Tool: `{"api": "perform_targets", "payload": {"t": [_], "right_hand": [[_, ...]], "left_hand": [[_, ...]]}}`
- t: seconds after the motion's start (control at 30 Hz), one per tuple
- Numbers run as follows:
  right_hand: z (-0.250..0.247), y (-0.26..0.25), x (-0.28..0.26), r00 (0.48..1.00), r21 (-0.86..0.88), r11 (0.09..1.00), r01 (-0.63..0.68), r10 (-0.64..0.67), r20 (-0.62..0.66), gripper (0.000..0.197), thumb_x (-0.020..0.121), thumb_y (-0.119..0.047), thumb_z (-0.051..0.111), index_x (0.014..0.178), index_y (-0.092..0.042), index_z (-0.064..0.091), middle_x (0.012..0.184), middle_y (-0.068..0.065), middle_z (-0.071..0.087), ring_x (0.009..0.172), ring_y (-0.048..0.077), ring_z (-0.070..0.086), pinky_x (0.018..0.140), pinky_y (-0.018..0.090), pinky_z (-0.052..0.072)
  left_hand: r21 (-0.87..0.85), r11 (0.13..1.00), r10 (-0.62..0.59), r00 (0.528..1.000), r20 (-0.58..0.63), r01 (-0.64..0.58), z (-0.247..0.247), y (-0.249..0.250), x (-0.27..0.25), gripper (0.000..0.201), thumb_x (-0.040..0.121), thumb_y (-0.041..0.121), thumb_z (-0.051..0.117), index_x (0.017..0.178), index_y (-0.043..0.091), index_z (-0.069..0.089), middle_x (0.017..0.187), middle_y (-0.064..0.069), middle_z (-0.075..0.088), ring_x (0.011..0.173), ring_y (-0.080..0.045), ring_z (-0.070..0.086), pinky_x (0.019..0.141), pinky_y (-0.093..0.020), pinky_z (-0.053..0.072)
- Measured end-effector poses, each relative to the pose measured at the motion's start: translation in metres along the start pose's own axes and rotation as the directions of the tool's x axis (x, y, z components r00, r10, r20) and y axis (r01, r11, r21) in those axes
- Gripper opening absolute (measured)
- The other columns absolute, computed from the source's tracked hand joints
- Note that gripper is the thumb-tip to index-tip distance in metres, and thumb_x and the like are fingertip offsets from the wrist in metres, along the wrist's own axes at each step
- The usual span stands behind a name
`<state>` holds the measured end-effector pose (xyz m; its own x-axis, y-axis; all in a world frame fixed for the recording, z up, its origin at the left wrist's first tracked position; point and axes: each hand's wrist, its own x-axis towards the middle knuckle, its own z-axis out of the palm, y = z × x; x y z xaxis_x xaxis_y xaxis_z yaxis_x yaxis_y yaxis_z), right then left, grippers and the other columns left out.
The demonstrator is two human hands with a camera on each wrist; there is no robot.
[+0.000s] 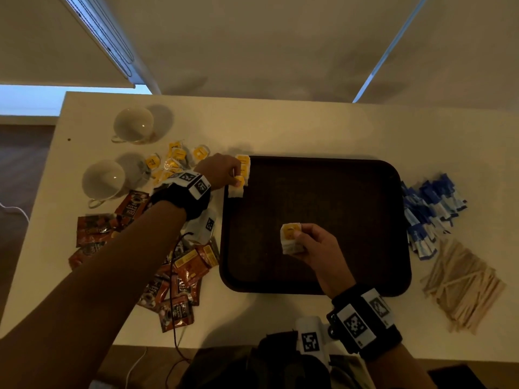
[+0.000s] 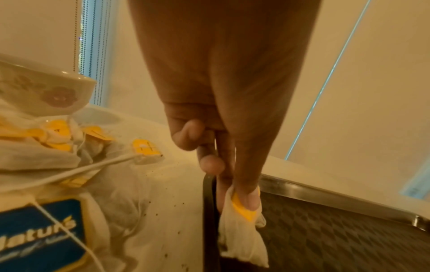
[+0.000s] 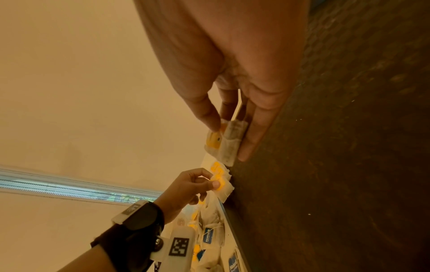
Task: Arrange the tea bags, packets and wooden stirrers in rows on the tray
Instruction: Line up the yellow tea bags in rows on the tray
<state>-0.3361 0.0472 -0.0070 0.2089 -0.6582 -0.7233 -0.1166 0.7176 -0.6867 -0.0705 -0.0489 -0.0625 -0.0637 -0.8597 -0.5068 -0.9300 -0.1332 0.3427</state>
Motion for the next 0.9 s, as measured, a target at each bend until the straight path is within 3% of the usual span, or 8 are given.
{"api": "perform_targets", "payload": {"t": [0.27, 0.4, 0.47, 0.53, 0.63, 0.7, 0.77, 0.9], "right_hand": [[0.001, 0.001, 0.004, 1.000, -0.040, 0.999, -0.013, 0.013, 0.008, 0.014, 0.093, -0.012, 0.052, 0.105, -0.015, 0.058, 0.114, 0.005, 0.062, 0.103, 0.020, 0.062, 0.081, 0.030, 0.054], [-0.001, 0.002, 0.004, 1.000, -0.059, 0.998, 0.000, 0.001, 0.010, 0.017, 0.092, -0.013, 0.054, 0.107, -0.014, 0.059, 0.114, 0.006, 0.062, 0.103, 0.020, 0.063, 0.080, 0.030, 0.055], [-0.001, 0.001, 0.004, 1.000, -0.071, 0.997, 0.007, -0.007, 0.007, 0.019, 0.091, -0.014, 0.055, 0.109, -0.012, 0.059, 0.114, 0.007, 0.063, 0.102, 0.020, 0.064, 0.079, 0.029, 0.055], [0.001, 0.000, 0.005, 1.000, -0.079, 0.997, 0.018, -0.017, 0.009, 0.018, 0.090, -0.014, 0.057, 0.108, -0.013, 0.060, 0.114, 0.006, 0.064, 0.100, 0.019, 0.065, 0.077, 0.028, 0.055], [0.004, -0.003, 0.005, 0.999, -0.096, 0.995, 0.031, -0.029, 0.022, 0.016, 0.089, -0.015, 0.059, 0.105, -0.016, 0.061, 0.111, 0.004, 0.064, 0.099, 0.016, 0.064, 0.074, 0.025, 0.055], [0.006, -0.005, 0.004, 0.998, -0.104, 0.993, 0.056, -0.053, 0.033, 0.020, 0.088, -0.018, 0.061, 0.108, -0.014, 0.061, 0.110, 0.003, 0.064, 0.099, 0.016, 0.064, 0.075, 0.026, 0.055], [0.008, -0.004, 0.003, 0.996, -0.121, 0.989, 0.084, -0.081, 0.036, 0.025, 0.086, -0.020, 0.063, 0.110, -0.013, 0.061, 0.109, 0.002, 0.065, 0.099, 0.015, 0.064, 0.075, 0.026, 0.055], [0.009, -0.002, 0.002, 0.996, -0.103, 0.991, 0.084, -0.079, 0.045, 0.022, 0.087, -0.016, 0.063, 0.108, -0.015, 0.061, 0.109, 0.003, 0.065, 0.098, 0.014, 0.064, 0.074, 0.024, 0.056]], "left_hand": [[-0.045, 0.999, -0.014, 0.992, -0.122, 0.009, 0.012, -0.003, 0.001, 0.016, 0.083, 0.021, 0.064, 0.095, 0.012, 0.059, 0.102, -0.009, 0.056, 0.093, -0.028, 0.055, 0.079, -0.038, 0.045], [-0.124, 0.991, -0.075, 0.974, -0.213, 0.049, 0.013, 0.002, -0.010, 0.030, 0.079, 0.023, 0.069, 0.102, 0.014, 0.053, 0.101, -0.007, 0.052, 0.088, -0.027, 0.057, 0.074, -0.041, 0.050], [-0.195, 0.980, -0.088, 0.944, -0.318, 0.026, 0.012, 0.011, -0.021, 0.031, 0.080, 0.027, 0.070, 0.103, 0.015, 0.053, 0.099, -0.005, 0.051, 0.084, -0.021, 0.055, 0.071, -0.038, 0.049], [-0.324, 0.943, -0.047, 0.929, -0.368, -0.081, 0.011, 0.030, -0.039, 0.023, 0.083, 0.031, 0.067, 0.098, 0.015, 0.058, 0.093, 0.001, 0.053, 0.078, -0.012, 0.052, 0.069, -0.029, 0.045], [-0.501, 0.852, 0.103, 0.987, -0.125, -0.152, 0.019, 0.060, -0.070, 0.023, 0.087, 0.034, 0.061, 0.101, 0.016, 0.063, 0.096, 0.005, 0.061, 0.080, 0.001, 0.054, 0.066, -0.009, 0.041], [-0.596, 0.792, 0.181, 0.983, 0.020, -0.133, 0.034, 0.070, -0.084, 0.024, 0.088, 0.031, 0.061, 0.105, 0.014, 0.064, 0.100, 0.004, 0.062, 0.082, -0.001, 0.058, 0.060, -0.009, 0.046], [-0.682, 0.724, 0.193, 0.980, 0.053, -0.106, 0.049, 0.072, -0.093, 0.026, 0.087, 0.031, 0.062, 0.106, 0.013, 0.063, 0.099, 0.003, 0.063, 0.083, -0.007, 0.063, 0.058, -0.014, 0.050], [-0.823, 0.565, 0.095, 0.995, -0.004, -0.057, 0.063, 0.072, -0.104, 0.016, 0.087, 0.021, 0.063, 0.100, 0.011, 0.063, 0.095, 0.001, 0.064, 0.082, -0.012, 0.067, 0.061, -0.023, 0.056]]}}
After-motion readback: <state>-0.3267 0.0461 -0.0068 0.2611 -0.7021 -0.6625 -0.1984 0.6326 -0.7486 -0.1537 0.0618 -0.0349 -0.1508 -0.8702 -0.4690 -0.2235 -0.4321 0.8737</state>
